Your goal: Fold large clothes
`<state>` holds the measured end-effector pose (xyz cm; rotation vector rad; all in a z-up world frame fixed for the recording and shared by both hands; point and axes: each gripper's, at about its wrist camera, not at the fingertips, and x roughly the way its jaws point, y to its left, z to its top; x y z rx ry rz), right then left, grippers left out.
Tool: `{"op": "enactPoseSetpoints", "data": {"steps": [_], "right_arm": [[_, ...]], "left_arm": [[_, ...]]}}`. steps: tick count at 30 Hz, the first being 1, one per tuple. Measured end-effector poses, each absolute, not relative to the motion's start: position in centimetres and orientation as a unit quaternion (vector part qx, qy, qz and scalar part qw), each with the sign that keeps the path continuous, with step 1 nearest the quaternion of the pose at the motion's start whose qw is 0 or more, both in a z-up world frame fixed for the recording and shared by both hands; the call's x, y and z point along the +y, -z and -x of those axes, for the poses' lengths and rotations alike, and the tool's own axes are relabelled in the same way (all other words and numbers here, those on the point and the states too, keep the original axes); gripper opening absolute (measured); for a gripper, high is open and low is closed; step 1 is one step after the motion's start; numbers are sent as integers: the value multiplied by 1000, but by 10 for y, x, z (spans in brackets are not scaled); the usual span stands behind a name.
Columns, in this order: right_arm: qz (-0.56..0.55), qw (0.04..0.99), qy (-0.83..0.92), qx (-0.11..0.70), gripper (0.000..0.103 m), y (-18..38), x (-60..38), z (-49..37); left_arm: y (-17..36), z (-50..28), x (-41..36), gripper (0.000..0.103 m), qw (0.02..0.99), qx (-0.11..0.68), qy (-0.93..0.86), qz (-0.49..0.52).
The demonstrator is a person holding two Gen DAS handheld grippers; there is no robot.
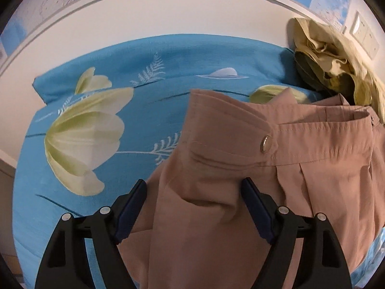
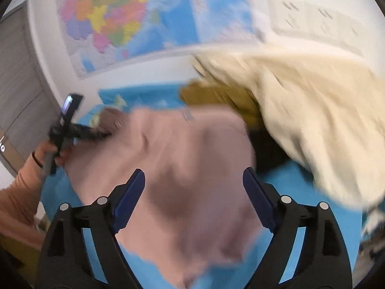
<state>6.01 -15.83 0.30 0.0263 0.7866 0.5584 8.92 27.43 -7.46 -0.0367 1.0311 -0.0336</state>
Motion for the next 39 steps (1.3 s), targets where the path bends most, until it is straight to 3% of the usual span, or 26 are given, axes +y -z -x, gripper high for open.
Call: {"op": "enactPoseSetpoints", "data": {"steps": [3,4,5,6,7,10,14,18,21,24,25,27,30,32,33,34,35,37,39], "right_arm": [[-42,859,-283,425,84,33,-176,-39],[-37,856,-286,430,77,38,-176,-32],[-24,855,-281,435,66,47,-174,-26],[-26,853,-285,436,38,53,-174,-23],[-45,843,-299,445,18,56,-177,-24],[-52,857,-295,420,7,28,-190,-26],[-36,881,-286,374,7,-12,-208,-25],[-22,851,-252,461,12,37,-205,-54],[-78,846,-267,455,14,45,-219,-57],[-89,857,-273,427,29,37,-226,-48],[-91,860,-271,423,52,37,-228,-46],[-101,861,-266,422,76,42,-229,-42],[-116,851,-267,436,76,57,-223,-46],[-134,841,-280,442,65,66,-220,-57],[-141,836,-289,446,43,69,-215,-61],[-155,826,-304,448,22,70,-212,-63],[-167,822,-313,446,16,68,-212,-63],[-167,822,-321,440,10,55,-210,-57],[-176,820,-340,425,9,36,-213,-44]], "left_arm": [[77,-90,276,79,870,492,14,23],[77,-91,276,79,871,491,13,23],[77,-91,276,79,871,491,12,23],[77,-91,275,79,871,491,11,22],[77,-92,275,79,871,491,9,20],[76,-91,272,79,874,486,2,11],[81,-90,272,80,876,483,2,9],[75,-75,283,80,882,469,3,37],[59,-39,295,80,901,432,14,37],[52,8,308,83,905,417,61,60],[53,21,310,87,904,416,74,64],[61,41,310,90,901,419,94,67],[84,54,302,90,890,441,93,64],[93,55,301,89,889,439,101,81],[92,56,298,84,892,431,106,83],[91,56,296,66,893,426,109,92],[90,56,296,33,889,428,122,109],[86,55,297,11,881,429,136,143],[73,63,299,7,885,417,136,155]]}}
